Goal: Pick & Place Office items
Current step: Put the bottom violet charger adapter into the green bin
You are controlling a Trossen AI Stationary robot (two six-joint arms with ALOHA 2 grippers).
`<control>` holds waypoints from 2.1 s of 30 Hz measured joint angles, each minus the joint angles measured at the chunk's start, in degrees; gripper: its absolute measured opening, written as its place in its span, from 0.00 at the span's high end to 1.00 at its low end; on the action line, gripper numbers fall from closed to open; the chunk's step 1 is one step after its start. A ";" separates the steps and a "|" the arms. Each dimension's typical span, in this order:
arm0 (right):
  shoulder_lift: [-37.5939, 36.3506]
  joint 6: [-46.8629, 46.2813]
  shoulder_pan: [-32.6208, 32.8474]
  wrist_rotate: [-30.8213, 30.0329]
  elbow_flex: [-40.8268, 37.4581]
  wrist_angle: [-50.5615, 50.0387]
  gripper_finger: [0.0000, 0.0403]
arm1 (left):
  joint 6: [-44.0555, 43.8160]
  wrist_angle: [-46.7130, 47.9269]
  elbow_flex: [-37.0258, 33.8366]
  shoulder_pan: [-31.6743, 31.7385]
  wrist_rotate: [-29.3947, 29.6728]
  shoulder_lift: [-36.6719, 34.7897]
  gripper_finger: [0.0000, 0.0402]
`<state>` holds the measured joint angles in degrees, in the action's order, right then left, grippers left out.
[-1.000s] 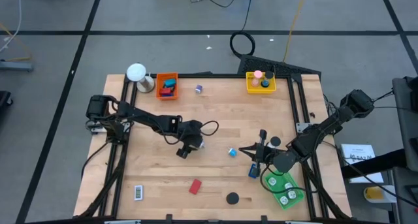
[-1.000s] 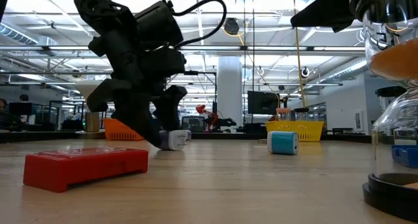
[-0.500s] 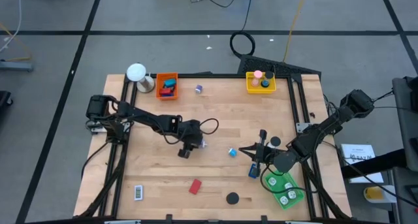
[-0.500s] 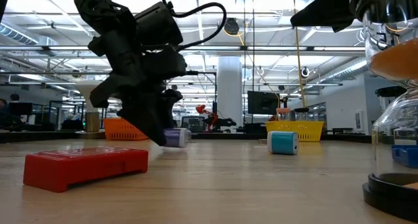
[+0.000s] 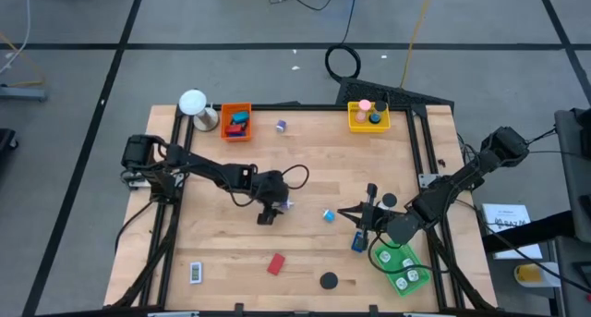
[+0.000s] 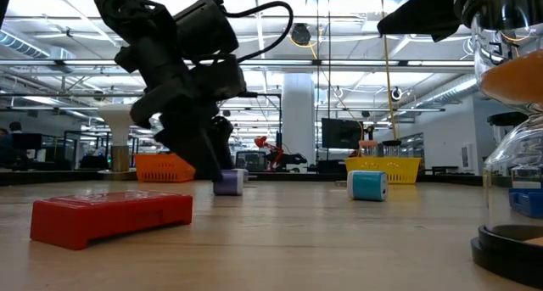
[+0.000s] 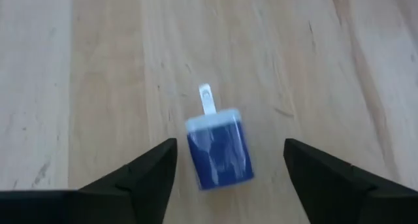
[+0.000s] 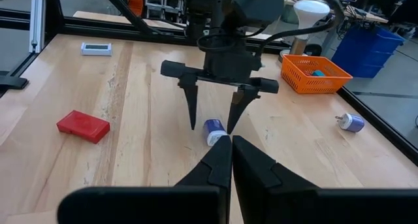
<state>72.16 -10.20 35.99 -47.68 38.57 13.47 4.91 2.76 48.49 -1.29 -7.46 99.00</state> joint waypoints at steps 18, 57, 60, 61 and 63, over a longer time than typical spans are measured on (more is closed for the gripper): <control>0.02 0.01 0.00 0.00 -0.04 0.86 0.99 | -0.90 -3.15 -0.01 -0.01 3.13 2.78 0.66; 20.68 8.02 -31.06 37.33 7.11 9.00 0.63 | -9.24 -77.24 -17.95 3.33 0.30 16.68 0.66; 22.37 16.57 -30.25 37.27 8.13 7.78 0.54 | -12.73 -77.11 -15.98 4.13 -4.76 17.42 0.66; 22.77 19.37 -30.12 37.30 8.46 7.32 0.51 | -13.91 -77.06 -15.90 4.46 -6.47 17.40 0.66; 22.68 24.11 -29.78 37.24 8.58 5.64 0.47 | -16.30 -76.20 -14.90 4.96 -9.34 17.42 0.66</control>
<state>94.84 13.90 6.20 -10.44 47.14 19.12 -11.39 -73.44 33.59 3.67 -16.80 116.42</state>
